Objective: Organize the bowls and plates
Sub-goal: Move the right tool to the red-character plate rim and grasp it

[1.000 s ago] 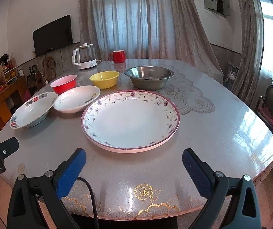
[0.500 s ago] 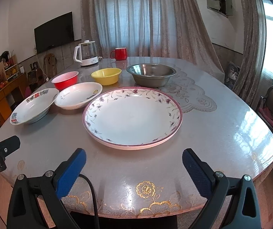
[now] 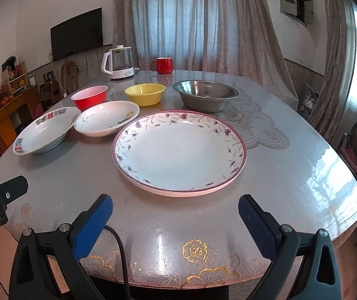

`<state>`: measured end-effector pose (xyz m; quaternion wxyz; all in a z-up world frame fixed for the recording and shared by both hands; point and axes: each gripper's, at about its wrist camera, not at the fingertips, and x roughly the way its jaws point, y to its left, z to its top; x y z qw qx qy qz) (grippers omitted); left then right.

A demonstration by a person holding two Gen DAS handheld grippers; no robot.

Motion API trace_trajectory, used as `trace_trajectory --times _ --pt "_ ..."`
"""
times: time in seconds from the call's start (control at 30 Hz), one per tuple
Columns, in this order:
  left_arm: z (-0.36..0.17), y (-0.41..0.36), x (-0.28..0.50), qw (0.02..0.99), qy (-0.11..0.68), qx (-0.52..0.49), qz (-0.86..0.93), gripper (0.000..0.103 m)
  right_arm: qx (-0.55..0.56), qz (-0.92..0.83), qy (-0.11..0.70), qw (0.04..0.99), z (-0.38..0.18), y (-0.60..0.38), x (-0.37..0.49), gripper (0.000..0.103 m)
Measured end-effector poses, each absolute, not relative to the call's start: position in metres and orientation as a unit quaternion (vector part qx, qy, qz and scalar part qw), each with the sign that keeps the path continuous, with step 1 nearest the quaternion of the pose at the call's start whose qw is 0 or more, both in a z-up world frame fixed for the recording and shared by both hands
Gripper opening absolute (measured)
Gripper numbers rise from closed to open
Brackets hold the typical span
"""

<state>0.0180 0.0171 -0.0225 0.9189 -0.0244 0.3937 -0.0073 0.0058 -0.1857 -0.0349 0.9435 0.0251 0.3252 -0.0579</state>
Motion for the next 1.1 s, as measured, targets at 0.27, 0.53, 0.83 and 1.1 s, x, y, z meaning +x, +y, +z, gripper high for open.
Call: trace_trajectory --times 0.27,0.53,0.83,1.1 --pt "-0.019 0.039 0.029 0.91 0.404 -0.065 -0.066 0.103 0.028 0.002 0.33 0.944 -0.025 -0.181 0.025 0.098" --pt "-0.027 0.111 0.061 0.878 0.437 -0.186 -0.063 0.103 -0.017 0.032 0.345 0.938 -0.012 -0.153 0.056 0.08" --pt "-0.024 0.175 0.093 0.875 0.419 -0.239 -0.043 0.103 0.013 0.111 0.371 0.922 -0.005 -0.123 0.098 0.075" --pt "-0.025 0.195 0.128 0.883 0.408 -0.222 -0.07 0.103 0.074 0.174 0.376 0.907 -0.016 -0.098 0.132 0.068"
